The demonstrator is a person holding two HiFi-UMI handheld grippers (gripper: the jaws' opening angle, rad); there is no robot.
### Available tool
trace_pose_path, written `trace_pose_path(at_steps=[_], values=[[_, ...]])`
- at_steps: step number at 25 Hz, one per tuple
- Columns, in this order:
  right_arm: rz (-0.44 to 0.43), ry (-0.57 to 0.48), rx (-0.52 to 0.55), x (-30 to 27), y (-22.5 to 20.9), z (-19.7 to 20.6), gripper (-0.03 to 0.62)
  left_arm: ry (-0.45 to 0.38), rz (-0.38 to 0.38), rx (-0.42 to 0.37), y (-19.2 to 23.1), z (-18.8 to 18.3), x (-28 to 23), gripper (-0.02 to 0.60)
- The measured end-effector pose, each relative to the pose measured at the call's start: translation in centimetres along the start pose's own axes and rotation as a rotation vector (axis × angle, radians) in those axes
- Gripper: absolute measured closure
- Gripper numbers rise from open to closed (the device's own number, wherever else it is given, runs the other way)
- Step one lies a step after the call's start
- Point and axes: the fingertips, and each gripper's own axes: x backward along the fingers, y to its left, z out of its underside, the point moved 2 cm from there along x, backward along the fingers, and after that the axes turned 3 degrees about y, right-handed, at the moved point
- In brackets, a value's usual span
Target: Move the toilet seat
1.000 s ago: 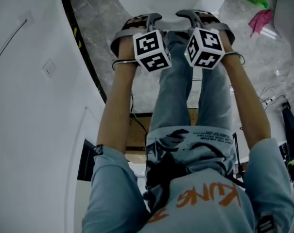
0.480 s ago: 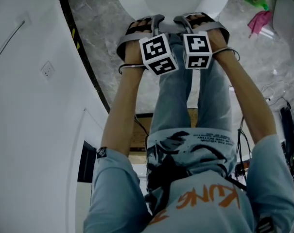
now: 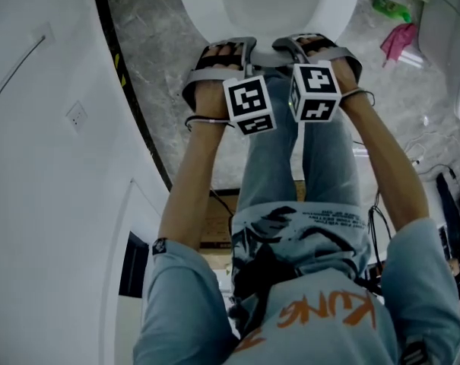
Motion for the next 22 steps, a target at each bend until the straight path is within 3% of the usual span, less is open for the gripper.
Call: trace_pose_path(at_steps=[10, 16, 22], values=[[0.062, -0.101, -0.068, 6.4, -0.2, -1.6, 0.399, 0.032, -0.199, -0.041, 1.0, -1.0, 4.6, 0.319], [0.115, -0.143, -0.112, 10.5, -0.8, -2.6, 0.411, -0.015, -0.272, -0.023, 2.8, -2.2, 8.9, 0.338], [0.180, -0.159, -0.091, 15.4, -1.3, -3.3, 0.421, 0.009, -0.273, 0.000, 3.8, -3.4, 13.1, 0.355]])
